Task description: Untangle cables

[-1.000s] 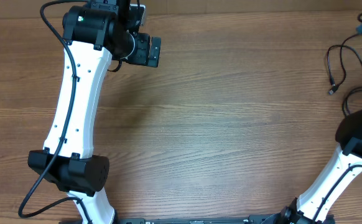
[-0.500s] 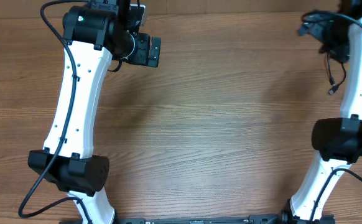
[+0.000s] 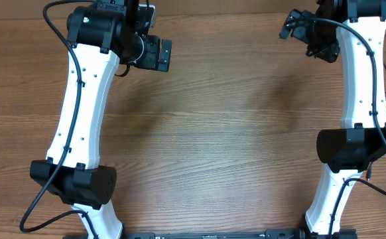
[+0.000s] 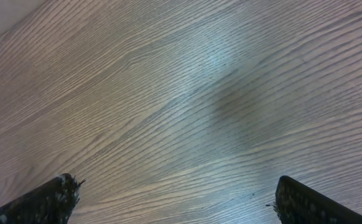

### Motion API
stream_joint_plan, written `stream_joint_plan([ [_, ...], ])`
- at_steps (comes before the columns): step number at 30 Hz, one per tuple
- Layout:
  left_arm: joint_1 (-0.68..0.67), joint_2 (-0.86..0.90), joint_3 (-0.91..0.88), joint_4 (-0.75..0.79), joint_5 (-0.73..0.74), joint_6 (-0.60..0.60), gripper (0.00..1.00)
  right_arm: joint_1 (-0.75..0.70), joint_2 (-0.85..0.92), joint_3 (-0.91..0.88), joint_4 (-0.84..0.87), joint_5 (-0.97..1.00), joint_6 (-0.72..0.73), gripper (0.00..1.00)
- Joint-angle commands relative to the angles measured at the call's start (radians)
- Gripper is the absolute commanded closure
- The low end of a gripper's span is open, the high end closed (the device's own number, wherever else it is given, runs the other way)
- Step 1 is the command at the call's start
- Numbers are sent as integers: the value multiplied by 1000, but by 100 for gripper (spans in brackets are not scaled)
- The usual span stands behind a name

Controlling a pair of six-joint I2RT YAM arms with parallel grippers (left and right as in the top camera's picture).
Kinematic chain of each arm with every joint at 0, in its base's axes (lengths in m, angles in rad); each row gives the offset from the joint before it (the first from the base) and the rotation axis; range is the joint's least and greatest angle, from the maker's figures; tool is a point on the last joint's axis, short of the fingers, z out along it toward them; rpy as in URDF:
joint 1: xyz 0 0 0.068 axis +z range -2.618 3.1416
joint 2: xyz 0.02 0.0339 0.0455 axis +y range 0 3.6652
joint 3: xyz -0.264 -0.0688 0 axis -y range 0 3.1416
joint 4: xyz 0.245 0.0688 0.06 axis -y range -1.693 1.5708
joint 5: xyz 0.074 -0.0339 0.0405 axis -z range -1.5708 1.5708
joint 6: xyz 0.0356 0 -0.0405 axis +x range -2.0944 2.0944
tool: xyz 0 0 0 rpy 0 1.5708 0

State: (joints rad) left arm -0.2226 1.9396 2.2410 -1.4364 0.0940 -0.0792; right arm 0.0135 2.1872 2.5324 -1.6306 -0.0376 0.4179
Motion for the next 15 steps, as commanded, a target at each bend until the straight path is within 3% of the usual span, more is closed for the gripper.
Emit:
stream_joint_plan([
  [1, 0, -21, 13, 1, 10, -14, 0, -1, -27, 20, 5, -2, 0, 0],
  [15, 0, -21, 13, 6, 6, -11, 0, -1, -27, 20, 5, -2, 0, 0],
])
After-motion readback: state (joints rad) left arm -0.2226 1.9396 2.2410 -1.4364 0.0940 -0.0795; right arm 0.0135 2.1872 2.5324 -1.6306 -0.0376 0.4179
